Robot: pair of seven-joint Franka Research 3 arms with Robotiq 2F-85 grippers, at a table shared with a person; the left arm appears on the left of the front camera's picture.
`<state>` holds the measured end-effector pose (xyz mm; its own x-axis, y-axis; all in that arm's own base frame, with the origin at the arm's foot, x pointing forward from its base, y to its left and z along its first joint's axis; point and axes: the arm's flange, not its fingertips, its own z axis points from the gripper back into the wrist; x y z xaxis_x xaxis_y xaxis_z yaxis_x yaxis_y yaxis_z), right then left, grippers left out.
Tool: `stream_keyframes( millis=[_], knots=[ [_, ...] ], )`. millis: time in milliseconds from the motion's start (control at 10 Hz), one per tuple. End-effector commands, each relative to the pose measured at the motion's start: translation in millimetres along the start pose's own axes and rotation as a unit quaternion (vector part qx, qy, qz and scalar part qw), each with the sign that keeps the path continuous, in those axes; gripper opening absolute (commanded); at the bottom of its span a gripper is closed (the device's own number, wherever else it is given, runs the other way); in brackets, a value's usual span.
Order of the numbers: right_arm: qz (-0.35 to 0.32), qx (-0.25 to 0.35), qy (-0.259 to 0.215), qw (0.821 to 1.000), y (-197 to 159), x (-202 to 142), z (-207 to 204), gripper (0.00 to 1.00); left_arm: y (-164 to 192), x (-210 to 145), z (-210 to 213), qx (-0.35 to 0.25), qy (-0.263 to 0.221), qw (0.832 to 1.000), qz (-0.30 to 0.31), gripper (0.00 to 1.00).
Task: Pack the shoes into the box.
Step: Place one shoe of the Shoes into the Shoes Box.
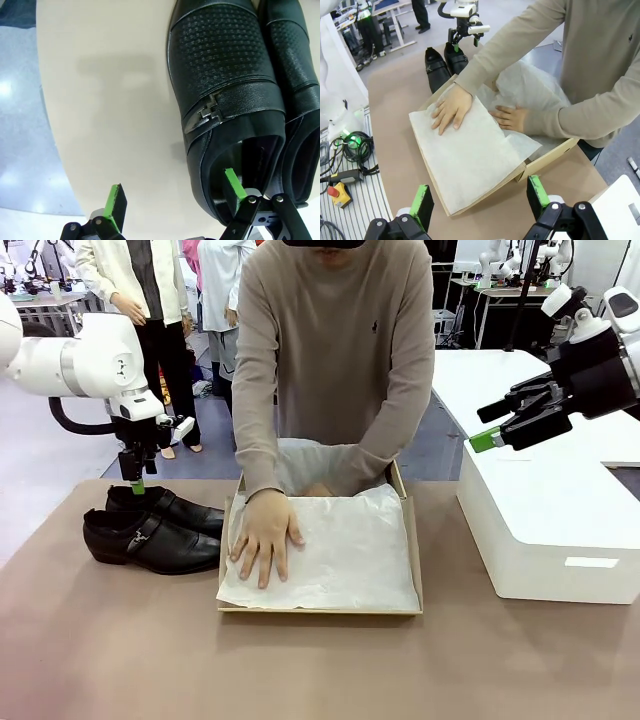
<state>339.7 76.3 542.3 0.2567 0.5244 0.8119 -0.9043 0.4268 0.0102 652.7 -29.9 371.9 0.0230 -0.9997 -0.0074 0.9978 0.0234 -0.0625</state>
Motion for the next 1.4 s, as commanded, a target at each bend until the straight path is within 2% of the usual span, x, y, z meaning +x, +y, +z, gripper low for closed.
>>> stream_keyframes(
  millis=[0, 1300],
  knots=[
    [0.015, 0.004, -0.015, 1.0, -4, 1, -3, 1.0, 6, -1, 3, -0.01, 0.009, 1.0, 0.009, 1.0],
    [0.015, 0.004, -0.015, 1.0, -4, 1, -3, 1.0, 14, 2, -31, -0.059, 0.0, 0.998, 0.01, 1.0]
  ],
)
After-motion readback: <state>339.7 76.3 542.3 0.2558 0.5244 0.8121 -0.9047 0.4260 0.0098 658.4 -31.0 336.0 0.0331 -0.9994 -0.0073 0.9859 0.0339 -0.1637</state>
